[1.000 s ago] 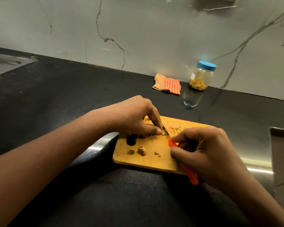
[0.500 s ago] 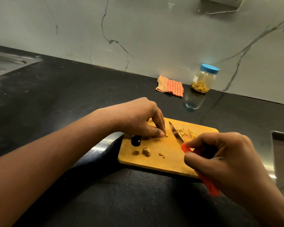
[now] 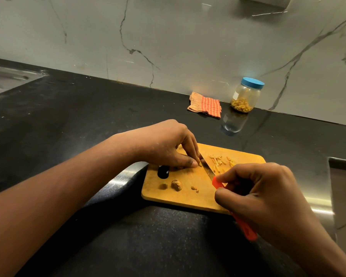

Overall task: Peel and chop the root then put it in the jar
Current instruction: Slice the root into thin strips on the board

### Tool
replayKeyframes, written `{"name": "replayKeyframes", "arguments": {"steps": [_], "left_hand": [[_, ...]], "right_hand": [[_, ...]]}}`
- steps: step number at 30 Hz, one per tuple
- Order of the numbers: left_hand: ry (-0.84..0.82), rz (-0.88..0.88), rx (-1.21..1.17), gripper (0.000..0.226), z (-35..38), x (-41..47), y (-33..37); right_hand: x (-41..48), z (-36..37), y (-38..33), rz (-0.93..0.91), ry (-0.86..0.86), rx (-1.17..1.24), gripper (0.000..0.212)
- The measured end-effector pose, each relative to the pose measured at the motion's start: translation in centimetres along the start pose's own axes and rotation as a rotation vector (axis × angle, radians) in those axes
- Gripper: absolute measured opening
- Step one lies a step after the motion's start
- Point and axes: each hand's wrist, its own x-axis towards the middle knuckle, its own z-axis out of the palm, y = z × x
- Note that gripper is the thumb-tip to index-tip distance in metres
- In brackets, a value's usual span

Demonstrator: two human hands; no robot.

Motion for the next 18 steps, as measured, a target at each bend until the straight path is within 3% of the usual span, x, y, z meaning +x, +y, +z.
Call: {"name": "replayKeyframes", "arguments": {"steps": [18], "left_hand": [[0.007, -0.001, 0.020, 0.022, 0.0, 0.1, 0.0]], "right_hand": [[1.2, 0.4, -0.2, -0.016, -0.051, -0.104, 0.015]]}}
